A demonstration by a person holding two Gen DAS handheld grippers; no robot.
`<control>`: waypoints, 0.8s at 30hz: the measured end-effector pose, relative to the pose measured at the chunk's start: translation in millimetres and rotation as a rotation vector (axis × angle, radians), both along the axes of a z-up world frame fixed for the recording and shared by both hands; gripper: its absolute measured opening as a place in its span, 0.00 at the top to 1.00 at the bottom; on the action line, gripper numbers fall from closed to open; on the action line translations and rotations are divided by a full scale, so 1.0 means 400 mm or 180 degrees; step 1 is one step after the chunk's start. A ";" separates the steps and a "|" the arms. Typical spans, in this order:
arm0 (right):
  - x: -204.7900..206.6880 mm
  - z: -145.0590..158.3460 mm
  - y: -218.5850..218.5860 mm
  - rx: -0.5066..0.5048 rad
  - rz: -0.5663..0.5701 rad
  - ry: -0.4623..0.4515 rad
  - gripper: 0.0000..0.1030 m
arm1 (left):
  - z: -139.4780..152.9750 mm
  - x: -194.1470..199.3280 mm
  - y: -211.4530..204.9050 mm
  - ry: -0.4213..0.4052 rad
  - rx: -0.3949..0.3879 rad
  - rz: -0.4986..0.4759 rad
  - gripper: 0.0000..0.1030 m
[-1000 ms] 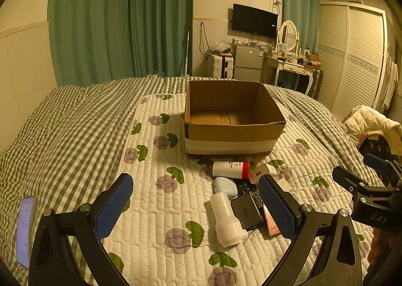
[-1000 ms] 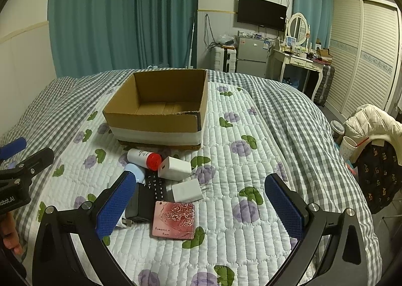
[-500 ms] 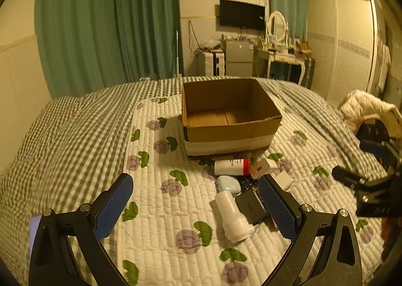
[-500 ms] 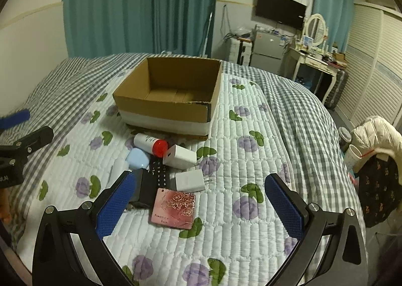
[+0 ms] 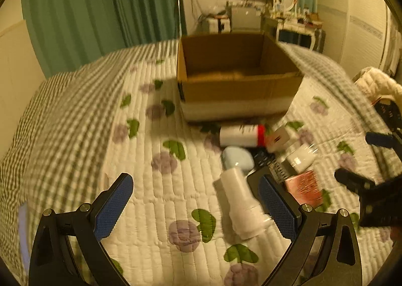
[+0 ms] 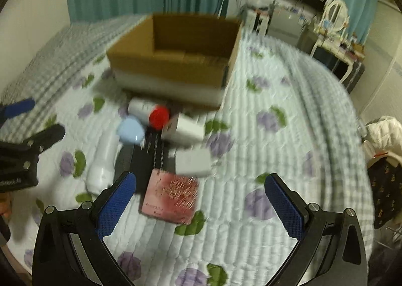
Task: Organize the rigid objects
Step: 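Grasp the pink rose card case with the right tool while the left tool reaches the white cylinder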
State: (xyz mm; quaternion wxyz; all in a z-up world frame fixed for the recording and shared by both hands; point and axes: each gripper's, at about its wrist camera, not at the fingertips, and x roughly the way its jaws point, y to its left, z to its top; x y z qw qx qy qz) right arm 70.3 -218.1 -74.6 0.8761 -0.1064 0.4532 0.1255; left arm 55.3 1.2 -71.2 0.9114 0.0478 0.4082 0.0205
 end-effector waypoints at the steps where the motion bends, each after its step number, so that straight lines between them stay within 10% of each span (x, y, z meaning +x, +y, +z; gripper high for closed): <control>1: 0.004 -0.026 0.005 -0.0013 0.0011 0.0072 0.00 | -0.019 0.009 0.002 0.0044 0.0005 0.0012 0.01; 9: 0.052 -0.199 0.025 0.0102 0.0092 0.0634 0.00 | -0.105 0.047 0.015 0.0274 -0.0137 0.0130 0.01; 24: 0.040 -0.213 -0.002 -0.0030 0.0409 0.0629 0.24 | -0.186 0.052 -0.078 0.0722 -0.0259 -0.0223 0.04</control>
